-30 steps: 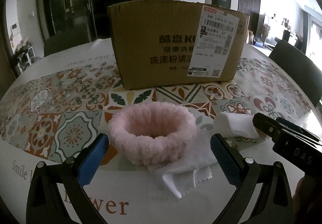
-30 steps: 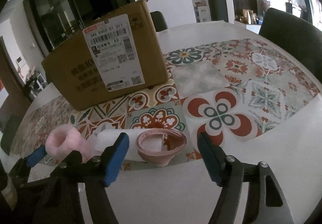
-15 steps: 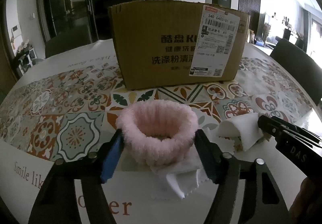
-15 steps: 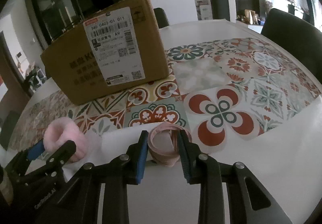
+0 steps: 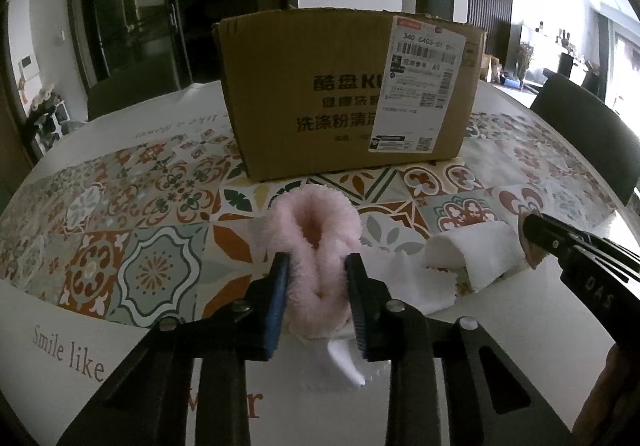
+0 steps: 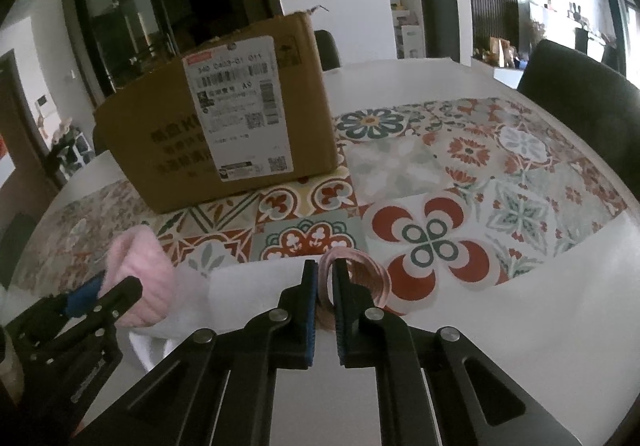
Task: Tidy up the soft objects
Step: 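Lift the pink bowl and headband and carry them over the box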
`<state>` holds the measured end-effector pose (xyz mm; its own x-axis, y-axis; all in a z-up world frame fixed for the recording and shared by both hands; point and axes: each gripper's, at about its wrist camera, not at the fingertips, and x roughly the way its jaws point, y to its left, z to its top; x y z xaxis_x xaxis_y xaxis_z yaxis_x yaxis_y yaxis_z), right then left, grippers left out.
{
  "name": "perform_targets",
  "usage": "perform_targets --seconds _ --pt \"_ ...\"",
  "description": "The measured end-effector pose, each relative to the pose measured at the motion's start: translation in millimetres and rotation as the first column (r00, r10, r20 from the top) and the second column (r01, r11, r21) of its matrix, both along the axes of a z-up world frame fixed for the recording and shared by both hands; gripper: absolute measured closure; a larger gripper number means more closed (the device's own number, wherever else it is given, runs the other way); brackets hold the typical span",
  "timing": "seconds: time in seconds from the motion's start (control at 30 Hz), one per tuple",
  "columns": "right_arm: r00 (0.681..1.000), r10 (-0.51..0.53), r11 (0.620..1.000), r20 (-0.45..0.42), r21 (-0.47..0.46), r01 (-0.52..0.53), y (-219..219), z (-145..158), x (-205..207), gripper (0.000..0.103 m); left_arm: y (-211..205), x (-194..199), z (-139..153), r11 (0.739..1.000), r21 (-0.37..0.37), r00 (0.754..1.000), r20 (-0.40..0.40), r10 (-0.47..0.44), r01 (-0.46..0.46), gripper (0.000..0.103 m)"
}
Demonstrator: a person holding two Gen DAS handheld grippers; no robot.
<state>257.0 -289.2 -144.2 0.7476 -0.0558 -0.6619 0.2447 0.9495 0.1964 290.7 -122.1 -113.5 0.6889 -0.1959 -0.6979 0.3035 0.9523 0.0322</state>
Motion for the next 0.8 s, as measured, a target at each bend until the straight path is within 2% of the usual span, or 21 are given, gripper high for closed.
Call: perform_targets --seconds 0.27,0.8 --pt "0.999 0.015 1.000 0.037 -0.009 -0.015 4.4 16.5 -6.7 0.094 2.9 -8.9 14.9 1.000 -0.019 1.000 0.028 -0.003 0.003 0.076" --pt "0.991 0.043 0.999 0.123 -0.023 -0.040 15.0 55.6 -25.6 0.094 13.4 -34.2 62.7 0.998 -0.063 0.994 0.108 -0.005 0.012 0.077"
